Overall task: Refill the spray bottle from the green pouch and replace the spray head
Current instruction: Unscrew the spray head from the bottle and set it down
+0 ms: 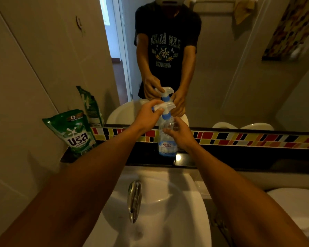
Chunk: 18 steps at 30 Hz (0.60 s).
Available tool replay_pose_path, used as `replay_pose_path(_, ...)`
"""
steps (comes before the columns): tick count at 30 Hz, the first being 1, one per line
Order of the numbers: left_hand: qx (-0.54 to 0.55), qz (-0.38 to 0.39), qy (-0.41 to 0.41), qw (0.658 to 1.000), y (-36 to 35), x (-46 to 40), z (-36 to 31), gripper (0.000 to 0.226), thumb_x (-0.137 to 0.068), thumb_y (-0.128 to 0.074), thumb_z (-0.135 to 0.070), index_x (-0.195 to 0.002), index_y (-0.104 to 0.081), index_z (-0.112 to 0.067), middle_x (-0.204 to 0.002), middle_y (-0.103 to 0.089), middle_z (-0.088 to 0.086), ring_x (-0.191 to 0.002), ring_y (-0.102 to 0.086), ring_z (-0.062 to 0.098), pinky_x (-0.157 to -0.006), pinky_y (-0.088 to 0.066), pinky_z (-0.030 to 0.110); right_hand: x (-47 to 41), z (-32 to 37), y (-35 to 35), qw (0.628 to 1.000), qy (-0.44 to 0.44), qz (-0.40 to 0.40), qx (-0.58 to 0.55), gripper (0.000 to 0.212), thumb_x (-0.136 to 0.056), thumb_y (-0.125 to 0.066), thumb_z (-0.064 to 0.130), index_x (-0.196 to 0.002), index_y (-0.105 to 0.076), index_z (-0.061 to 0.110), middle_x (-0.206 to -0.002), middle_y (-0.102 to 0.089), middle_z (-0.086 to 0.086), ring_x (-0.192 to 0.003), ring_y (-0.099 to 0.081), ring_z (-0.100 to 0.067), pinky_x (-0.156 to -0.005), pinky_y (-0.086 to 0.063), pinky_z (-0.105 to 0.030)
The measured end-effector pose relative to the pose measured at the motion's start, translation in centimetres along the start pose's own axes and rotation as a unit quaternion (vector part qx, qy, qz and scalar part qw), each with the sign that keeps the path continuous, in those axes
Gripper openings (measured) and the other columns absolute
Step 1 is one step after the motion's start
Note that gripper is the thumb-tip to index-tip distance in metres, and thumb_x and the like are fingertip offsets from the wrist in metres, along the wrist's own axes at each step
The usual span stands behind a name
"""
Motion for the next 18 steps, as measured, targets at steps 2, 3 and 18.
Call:
replay_pose_path(2,0.002,0.0,0.005,1.0,0.4,-0.1,-0.4,0.033,-0.099,-0.056,-0.015,-0.131,-0.059,-0.012,-0.12,-0.063,0.004,-0.106,-0.058,0.013,-0.077,-0.044,0.011,0.1,0.5,0.0,1.0,-0.008,0.008,-0.008,0.047,-0.094,-0.074,0.012,-0.137,-0.056,0.016,-0.123,-0.071,0.003,-0.11,-0.069,-0.011,-0.091,-0.057,-0.033)
replay_pose_path(3,0.002,0.0,0.006,1.0,0.6,-0.2,-0.6,0.033,-0.099,-0.055,-0.014,-0.132,-0.058,-0.013,-0.119,-0.062,0.002,-0.104,-0.057,0.011,-0.076,-0.044,0.01,0.2,0.7,0.0,1.0,-0.01,0.01,-0.007,0.046,-0.095,-0.074,0.013,-0.137,-0.056,0.017,-0.123,-0.071,0.003,-0.111,-0.069,-0.012,-0.091,-0.057,-0.033)
replay_pose_path(18,-0.003,-0.056,-0.045,0.997,7.7,-1.6,-5.0,0.034,-0.101,-0.052,-0.017,-0.134,-0.06,-0.015,-0.122,-0.062,0.007,-0.097,-0.06,0.016,-0.079,-0.052,0.024,3.5,3.8,-0.3,0.999,-0.014,-0.032,0.037,0.033,-0.096,-0.07,0.011,-0.122,-0.055,0.024,-0.104,-0.064,0.016,-0.091,-0.064,0.0,-0.071,-0.049,-0.018)
Point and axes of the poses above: each hand's wrist, its own x-axis away from the middle knuckle, its own y-axis out of the back of the hand, z = x × y, the point moved 4 cm from there along -x, towards the middle knuckle
